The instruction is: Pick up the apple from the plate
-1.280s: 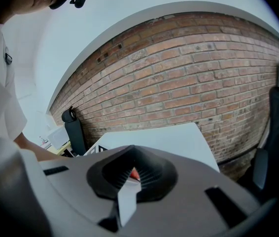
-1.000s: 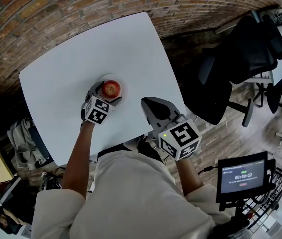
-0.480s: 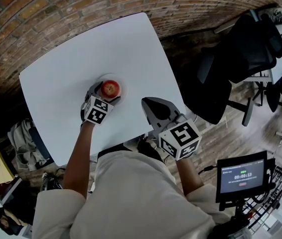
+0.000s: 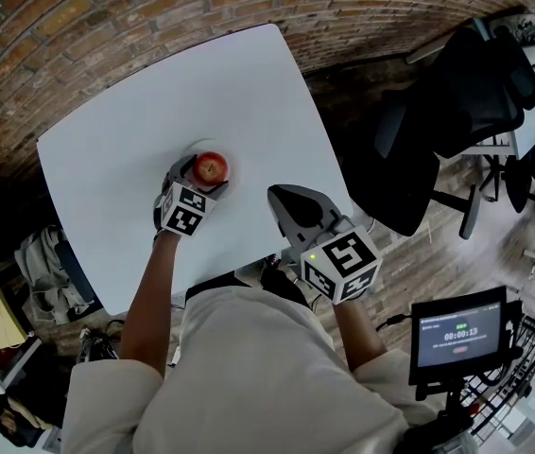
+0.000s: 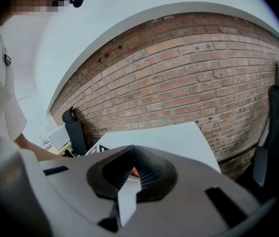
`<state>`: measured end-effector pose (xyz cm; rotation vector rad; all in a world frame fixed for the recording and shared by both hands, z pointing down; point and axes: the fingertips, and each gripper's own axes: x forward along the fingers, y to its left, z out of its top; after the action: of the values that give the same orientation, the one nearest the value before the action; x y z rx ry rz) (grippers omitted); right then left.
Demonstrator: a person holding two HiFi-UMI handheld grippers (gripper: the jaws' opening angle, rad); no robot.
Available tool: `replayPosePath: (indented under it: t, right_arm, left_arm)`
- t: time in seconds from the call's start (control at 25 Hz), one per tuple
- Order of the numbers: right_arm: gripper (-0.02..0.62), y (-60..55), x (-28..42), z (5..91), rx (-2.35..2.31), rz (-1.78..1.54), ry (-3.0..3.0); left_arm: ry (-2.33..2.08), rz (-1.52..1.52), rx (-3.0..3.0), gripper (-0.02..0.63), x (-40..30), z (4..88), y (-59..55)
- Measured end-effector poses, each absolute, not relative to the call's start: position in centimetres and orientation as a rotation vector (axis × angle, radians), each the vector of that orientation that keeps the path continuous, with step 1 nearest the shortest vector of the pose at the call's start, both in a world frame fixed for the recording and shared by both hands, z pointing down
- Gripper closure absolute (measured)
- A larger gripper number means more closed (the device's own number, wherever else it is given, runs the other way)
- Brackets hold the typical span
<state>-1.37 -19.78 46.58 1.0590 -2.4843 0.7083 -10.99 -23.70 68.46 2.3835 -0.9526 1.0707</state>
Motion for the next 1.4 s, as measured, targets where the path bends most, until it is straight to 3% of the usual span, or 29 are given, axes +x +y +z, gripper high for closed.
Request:
replayPosePath:
  t: [1.4]
  right_arm:
    - [0.594, -19.2, -0.6, 43.7, 1.018, 0.739, -2.596]
  left_arm:
    - [-1.069, 1.068, 2.343, 0.207, -12.1, 66.0, -22.7]
